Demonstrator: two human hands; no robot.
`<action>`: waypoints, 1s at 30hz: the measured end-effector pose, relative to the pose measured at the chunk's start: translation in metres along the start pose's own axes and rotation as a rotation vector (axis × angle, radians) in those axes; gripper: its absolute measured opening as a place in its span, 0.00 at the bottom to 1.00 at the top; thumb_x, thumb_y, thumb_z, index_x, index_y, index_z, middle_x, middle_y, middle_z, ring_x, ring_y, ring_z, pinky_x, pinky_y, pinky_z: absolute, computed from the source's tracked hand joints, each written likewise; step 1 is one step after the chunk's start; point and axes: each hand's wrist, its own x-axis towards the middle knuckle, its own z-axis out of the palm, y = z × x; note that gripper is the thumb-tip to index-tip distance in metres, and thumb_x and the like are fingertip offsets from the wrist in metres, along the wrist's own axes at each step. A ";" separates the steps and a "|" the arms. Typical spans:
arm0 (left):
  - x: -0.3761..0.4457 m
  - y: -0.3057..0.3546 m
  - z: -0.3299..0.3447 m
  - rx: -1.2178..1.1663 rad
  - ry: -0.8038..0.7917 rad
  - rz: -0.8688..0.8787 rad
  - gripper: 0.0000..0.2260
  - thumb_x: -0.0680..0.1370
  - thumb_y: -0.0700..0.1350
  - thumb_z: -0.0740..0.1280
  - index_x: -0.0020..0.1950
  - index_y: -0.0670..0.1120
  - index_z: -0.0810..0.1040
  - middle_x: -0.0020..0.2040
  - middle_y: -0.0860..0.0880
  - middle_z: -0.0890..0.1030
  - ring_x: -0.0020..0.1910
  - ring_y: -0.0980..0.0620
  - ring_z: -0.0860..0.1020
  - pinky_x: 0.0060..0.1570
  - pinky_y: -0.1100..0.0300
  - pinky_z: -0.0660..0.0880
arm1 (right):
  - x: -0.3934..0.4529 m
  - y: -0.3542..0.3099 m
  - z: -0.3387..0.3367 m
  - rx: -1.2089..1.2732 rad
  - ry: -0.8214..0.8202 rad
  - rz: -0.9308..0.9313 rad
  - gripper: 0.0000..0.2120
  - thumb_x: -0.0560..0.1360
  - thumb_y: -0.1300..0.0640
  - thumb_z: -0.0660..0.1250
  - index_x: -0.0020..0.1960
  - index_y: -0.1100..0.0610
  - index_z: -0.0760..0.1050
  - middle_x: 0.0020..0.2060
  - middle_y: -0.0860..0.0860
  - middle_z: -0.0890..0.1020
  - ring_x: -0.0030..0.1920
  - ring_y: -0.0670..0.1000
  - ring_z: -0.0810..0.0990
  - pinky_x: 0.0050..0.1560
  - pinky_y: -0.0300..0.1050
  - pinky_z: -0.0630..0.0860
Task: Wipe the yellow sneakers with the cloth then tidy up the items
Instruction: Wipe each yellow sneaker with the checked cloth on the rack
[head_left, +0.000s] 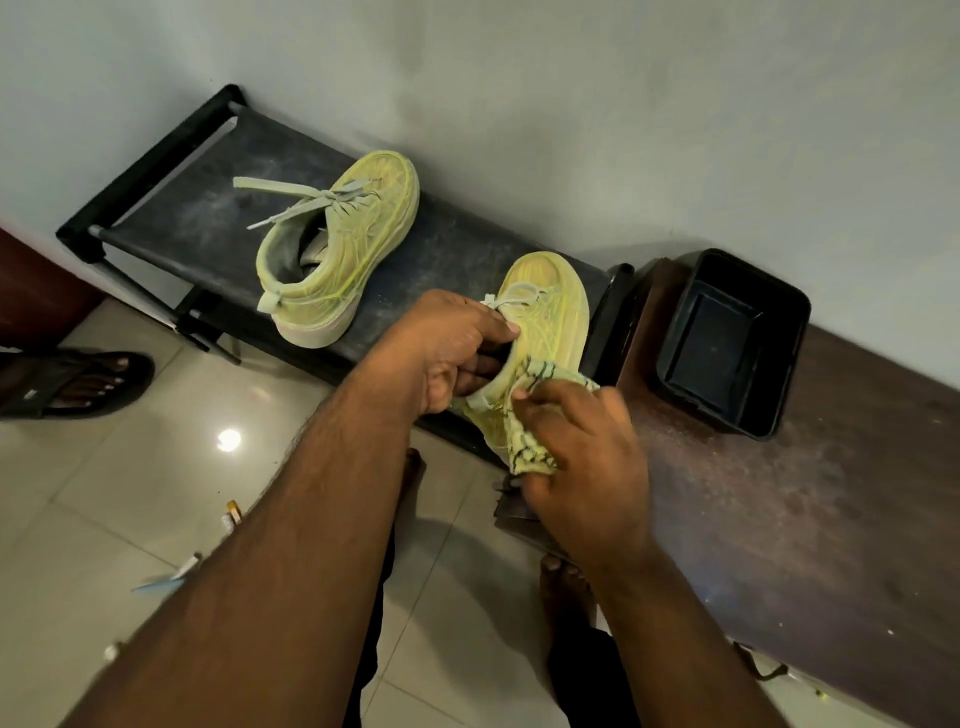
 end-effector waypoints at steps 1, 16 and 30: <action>0.000 0.000 0.000 -0.004 -0.002 -0.004 0.02 0.76 0.34 0.68 0.43 0.39 0.79 0.33 0.45 0.83 0.29 0.50 0.82 0.28 0.58 0.79 | -0.006 0.000 -0.001 -0.008 -0.020 -0.038 0.15 0.66 0.60 0.65 0.51 0.58 0.82 0.50 0.51 0.81 0.43 0.51 0.72 0.37 0.42 0.71; 0.002 0.007 -0.004 0.045 -0.023 0.000 0.01 0.76 0.34 0.69 0.44 0.38 0.79 0.33 0.44 0.81 0.26 0.52 0.81 0.28 0.60 0.79 | -0.006 0.028 -0.017 0.002 -0.139 -0.263 0.15 0.68 0.56 0.63 0.49 0.56 0.84 0.54 0.48 0.83 0.57 0.54 0.78 0.55 0.54 0.70; 0.002 0.008 -0.004 0.037 -0.022 -0.005 0.02 0.75 0.34 0.69 0.47 0.37 0.80 0.30 0.46 0.83 0.27 0.52 0.82 0.28 0.61 0.78 | -0.005 0.033 -0.012 0.135 -0.159 -0.253 0.11 0.69 0.61 0.70 0.50 0.58 0.83 0.56 0.48 0.81 0.53 0.53 0.78 0.47 0.53 0.77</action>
